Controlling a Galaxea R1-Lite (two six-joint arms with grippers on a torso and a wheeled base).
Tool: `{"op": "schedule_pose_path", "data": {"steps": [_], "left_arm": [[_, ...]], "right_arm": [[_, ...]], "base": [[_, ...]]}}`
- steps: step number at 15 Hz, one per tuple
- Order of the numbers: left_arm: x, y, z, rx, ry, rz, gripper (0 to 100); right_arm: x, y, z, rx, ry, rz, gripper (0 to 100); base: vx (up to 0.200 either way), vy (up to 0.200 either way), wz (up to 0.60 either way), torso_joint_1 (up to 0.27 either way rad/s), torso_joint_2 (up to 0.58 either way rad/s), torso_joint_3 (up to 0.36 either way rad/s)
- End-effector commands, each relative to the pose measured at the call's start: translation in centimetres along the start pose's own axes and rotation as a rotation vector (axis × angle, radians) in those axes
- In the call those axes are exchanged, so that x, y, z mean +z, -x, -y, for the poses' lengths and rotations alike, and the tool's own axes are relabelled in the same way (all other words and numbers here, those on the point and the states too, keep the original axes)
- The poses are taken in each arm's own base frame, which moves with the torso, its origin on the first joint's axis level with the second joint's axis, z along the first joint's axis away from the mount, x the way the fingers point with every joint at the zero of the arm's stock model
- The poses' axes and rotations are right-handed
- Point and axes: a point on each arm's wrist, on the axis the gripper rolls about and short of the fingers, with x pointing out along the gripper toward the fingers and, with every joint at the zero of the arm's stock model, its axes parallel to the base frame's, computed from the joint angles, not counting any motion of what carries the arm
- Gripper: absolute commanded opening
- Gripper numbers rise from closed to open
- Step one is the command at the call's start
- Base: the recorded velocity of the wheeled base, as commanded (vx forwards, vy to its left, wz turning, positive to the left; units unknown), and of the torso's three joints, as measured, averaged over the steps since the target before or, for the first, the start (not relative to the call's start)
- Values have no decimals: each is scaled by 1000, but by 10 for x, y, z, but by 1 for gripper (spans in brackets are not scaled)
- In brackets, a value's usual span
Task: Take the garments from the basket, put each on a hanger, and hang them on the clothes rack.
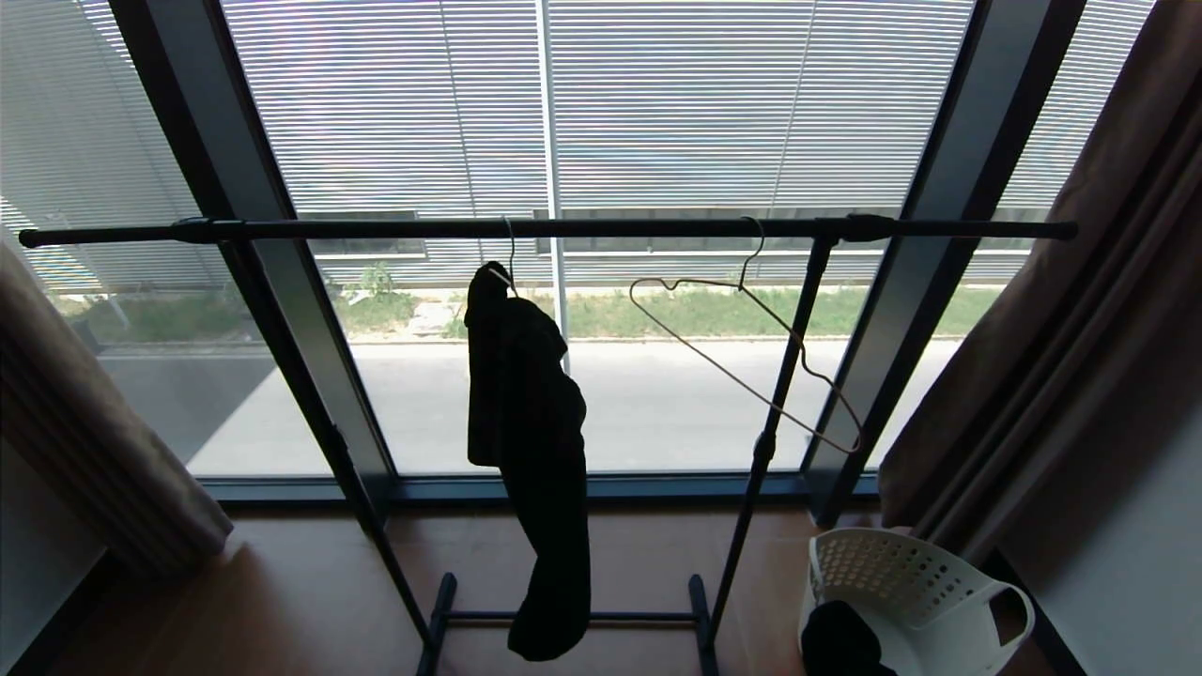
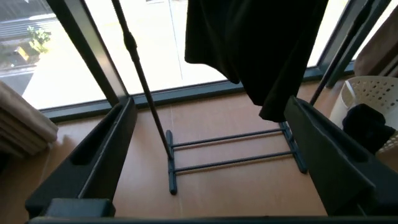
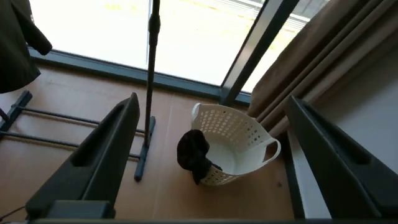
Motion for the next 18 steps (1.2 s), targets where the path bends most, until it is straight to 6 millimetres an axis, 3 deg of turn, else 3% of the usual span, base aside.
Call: {"op": "schedule_pose_path", "data": {"steps": [1, 2, 7, 9, 11, 13, 15, 18], "left_arm": [[-2, 5, 0, -16, -5, 54, 100], [-4, 7, 0, -72, -29, 96, 100], [-4, 9, 0, -29, -16, 118, 100], [-5, 9, -1, 29, 16, 111, 100], [-4, 9, -1, 29, 16, 113, 100], [-4, 9, -1, 29, 18, 113, 100], [-4, 9, -1, 29, 16, 113, 100], [-4, 9, -1, 27, 16, 113, 100]], "right_arm": [[-5, 15, 3, -33, -69, 182, 100], [-6, 15, 3, -53, -76, 173, 100], [-8, 15, 3, -89, -193, 157, 100], [-8, 14, 4, 40, -347, 166, 100], [-9, 15, 4, 92, -282, 183, 100], [-8, 15, 4, -14, -103, 173, 100], [-8, 15, 5, -156, -106, 142, 100], [-8, 15, 6, -190, -81, 139, 100]], "base": [[0, 0, 0, 0, 0, 0], [0, 0, 0, 0, 0, 0], [0, 0, 0, 0, 0, 0], [0, 0, 0, 0, 0, 0], [0, 0, 0, 0, 0, 0], [0, 0, 0, 0, 0, 0], [0, 0, 0, 0, 0, 0], [0, 0, 0, 0, 0, 0]]}}
